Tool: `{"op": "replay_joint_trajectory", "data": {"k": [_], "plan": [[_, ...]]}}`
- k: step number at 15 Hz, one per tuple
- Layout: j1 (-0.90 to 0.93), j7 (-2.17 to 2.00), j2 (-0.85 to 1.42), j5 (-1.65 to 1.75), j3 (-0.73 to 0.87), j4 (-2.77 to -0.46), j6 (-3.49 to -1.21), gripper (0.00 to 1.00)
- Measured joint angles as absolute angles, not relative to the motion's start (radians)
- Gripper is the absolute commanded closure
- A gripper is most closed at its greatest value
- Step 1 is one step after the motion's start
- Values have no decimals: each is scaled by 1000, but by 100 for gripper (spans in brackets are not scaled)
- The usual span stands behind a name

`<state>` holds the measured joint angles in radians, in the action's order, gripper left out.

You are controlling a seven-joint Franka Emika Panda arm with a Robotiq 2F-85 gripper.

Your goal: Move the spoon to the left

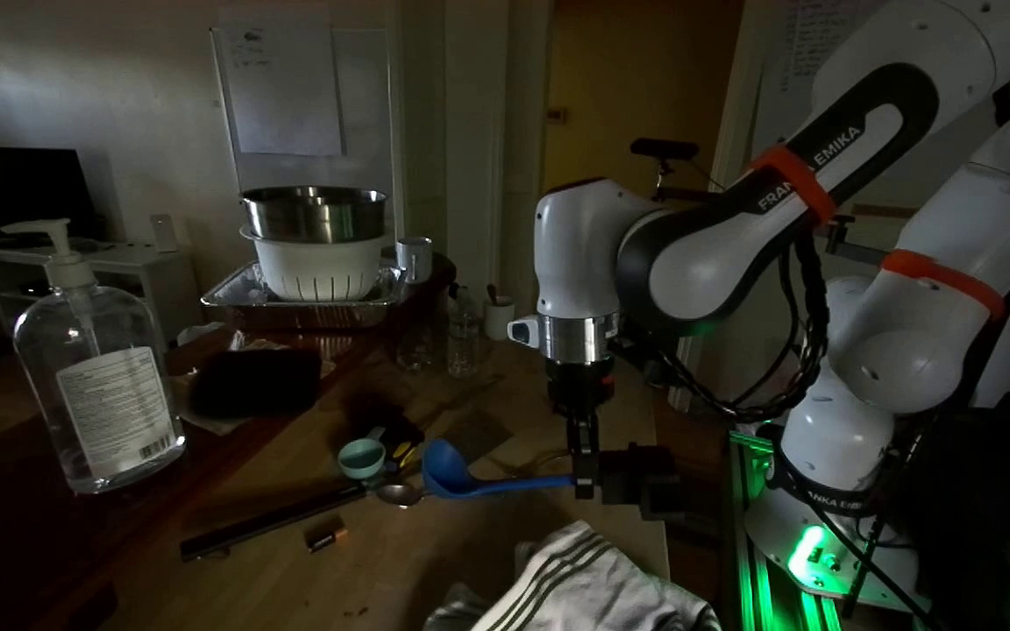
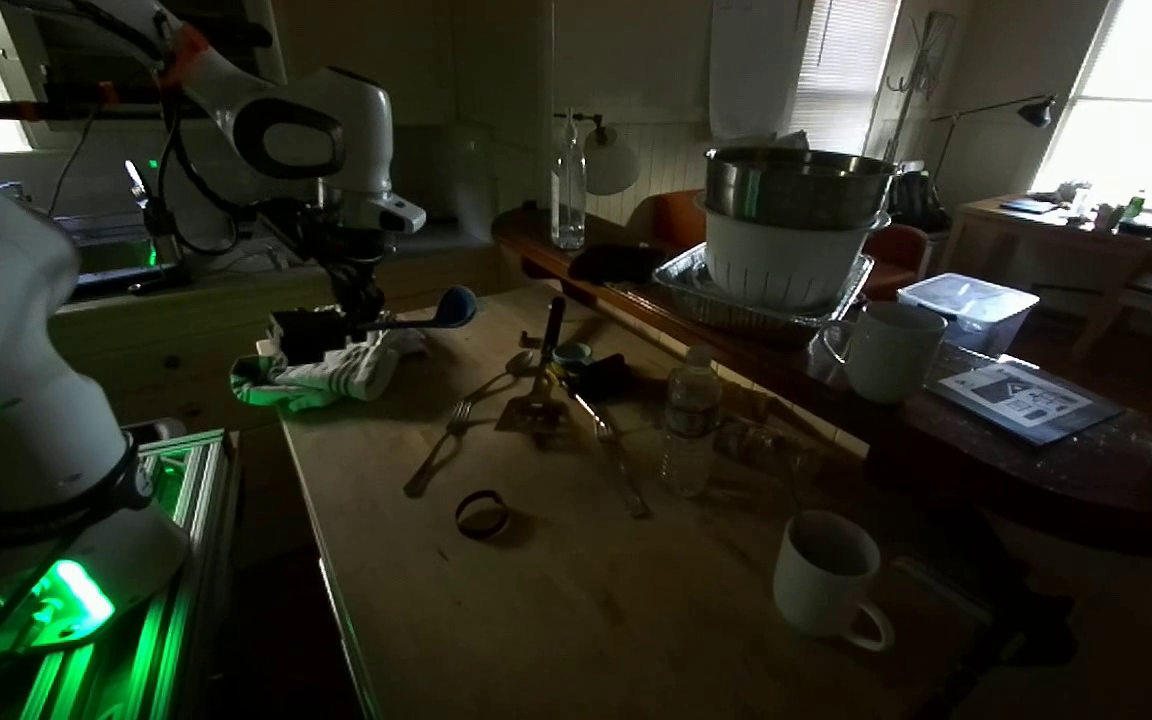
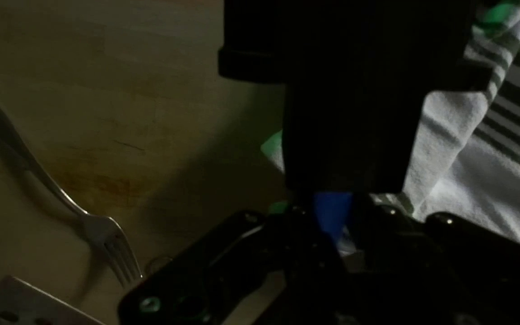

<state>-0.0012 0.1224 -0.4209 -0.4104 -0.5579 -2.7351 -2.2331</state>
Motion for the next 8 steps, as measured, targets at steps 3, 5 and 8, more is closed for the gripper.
{"op": "replay_joint_trajectory", "data": {"k": [3, 5, 8], "plan": [[94, 127, -299, -233, -459, -2613, -2219, 94], [140, 139, -188, -155, -428, -2490, -2202, 94], [200, 159, -16, -56, -414, -2312, -2167, 94]]}}
